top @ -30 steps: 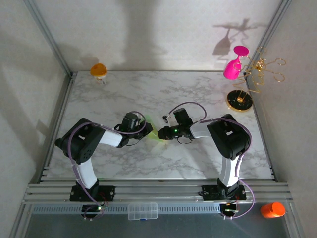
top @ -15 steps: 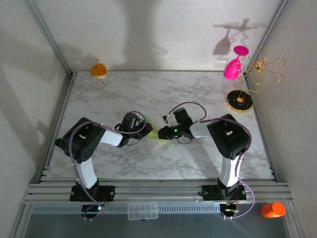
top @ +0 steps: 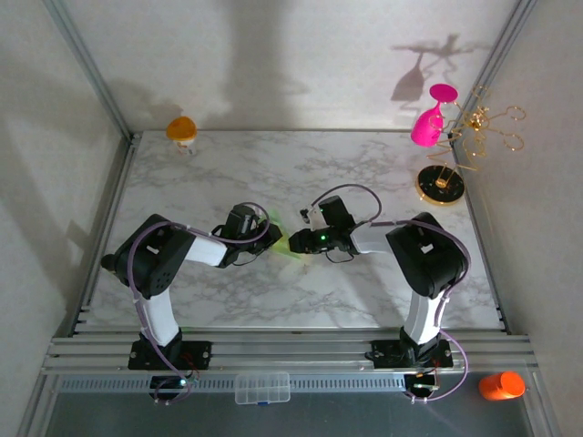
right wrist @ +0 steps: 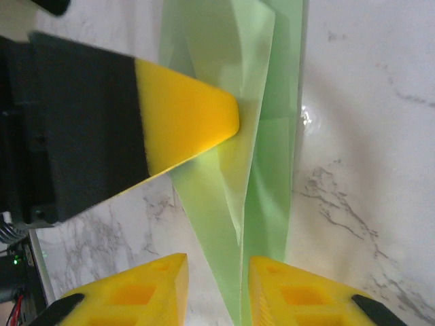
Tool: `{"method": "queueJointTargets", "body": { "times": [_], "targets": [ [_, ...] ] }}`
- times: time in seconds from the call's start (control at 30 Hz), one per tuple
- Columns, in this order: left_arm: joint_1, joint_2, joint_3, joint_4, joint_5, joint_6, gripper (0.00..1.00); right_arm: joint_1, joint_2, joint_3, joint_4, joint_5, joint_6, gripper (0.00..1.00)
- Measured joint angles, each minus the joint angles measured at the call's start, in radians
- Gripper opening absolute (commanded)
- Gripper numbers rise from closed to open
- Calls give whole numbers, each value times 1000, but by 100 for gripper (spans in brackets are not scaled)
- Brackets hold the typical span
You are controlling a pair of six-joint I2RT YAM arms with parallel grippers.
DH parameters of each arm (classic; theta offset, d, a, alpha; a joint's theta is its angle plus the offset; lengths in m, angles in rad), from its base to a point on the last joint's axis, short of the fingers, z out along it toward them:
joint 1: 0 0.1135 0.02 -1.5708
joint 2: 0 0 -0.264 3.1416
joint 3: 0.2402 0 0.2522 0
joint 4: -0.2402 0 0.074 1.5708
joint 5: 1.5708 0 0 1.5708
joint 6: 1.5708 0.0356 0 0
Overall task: Fold a paper plane with a square sheet of paper (pick it up from the middle)
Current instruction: Fourth fold the wing at the center of the table.
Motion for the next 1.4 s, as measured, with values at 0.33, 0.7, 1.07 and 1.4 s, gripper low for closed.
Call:
{"method": "queueJointTargets", "body": {
  "times": [0.33,0.7,1.07,1.4],
  "targets": [
    [1,6,13,-12,0,-1,13,1,-85,-2,-5,36,-19,13],
    [1,13,33,-41,0,-5,12,20,12,40,-56,21,-47,6],
    [1,13,35,-47,0,-4,12,20,48,50,-82,21,-51,5],
    [1,13,47,-74,0,-5,12,20,48,50,-87,28,-51,7]
  ]
}}
